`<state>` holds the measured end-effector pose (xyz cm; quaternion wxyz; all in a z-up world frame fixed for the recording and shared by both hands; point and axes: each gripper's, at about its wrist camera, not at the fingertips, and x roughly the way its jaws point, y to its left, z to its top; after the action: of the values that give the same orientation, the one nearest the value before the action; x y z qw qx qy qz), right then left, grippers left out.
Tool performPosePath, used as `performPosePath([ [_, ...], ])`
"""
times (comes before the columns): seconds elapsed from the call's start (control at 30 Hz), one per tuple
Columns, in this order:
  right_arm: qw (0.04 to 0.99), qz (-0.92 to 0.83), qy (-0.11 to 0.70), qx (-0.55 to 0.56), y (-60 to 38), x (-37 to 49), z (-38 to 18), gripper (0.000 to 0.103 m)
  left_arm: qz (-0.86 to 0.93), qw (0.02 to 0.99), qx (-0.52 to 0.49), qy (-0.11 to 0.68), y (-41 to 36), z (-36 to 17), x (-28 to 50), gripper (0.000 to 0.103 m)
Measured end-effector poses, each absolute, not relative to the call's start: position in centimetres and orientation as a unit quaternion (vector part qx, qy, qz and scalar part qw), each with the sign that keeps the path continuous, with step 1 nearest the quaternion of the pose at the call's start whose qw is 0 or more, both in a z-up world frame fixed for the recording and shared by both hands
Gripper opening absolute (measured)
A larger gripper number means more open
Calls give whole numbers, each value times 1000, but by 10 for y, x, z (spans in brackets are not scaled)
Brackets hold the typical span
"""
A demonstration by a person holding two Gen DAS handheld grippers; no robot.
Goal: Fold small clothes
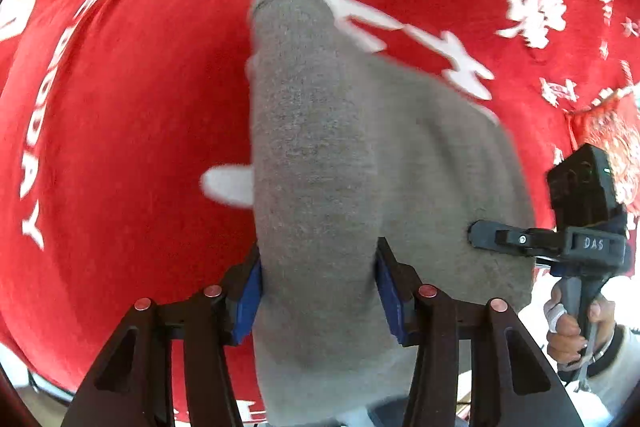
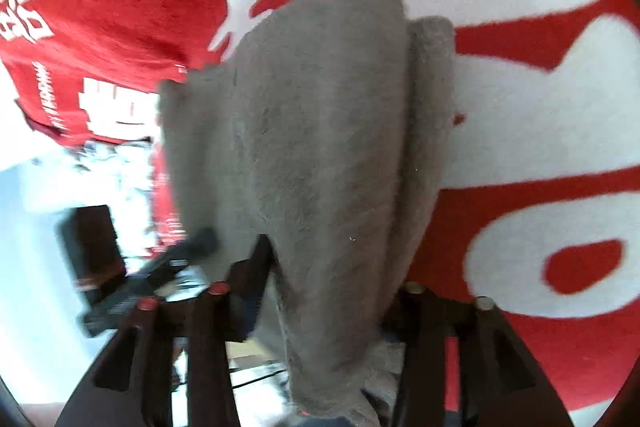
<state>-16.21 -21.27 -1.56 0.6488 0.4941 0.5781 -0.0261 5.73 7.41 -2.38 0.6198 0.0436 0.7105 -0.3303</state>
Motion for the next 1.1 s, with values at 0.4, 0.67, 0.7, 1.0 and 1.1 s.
performPosePath([
  [0.4,721,-104,580,364,-205,-153,26,16,-300,695,39,652,88,11,88,53],
  [0.67,695,-163,570,407,-231,-185,-3,17,-274,695,51,663,82,-25,91,68],
  [0.7,694,-166,574,402,-230,-186,-1,17,-272,695,50,664,83,-24,91,69],
  [1.0,701,-171,581,377,-198,-209,45,17,-249,710,104,651,103,8,66,69],
  [1.1,710,-160,580,365,-177,-214,56,17,-258,703,98,655,117,19,47,69],
])
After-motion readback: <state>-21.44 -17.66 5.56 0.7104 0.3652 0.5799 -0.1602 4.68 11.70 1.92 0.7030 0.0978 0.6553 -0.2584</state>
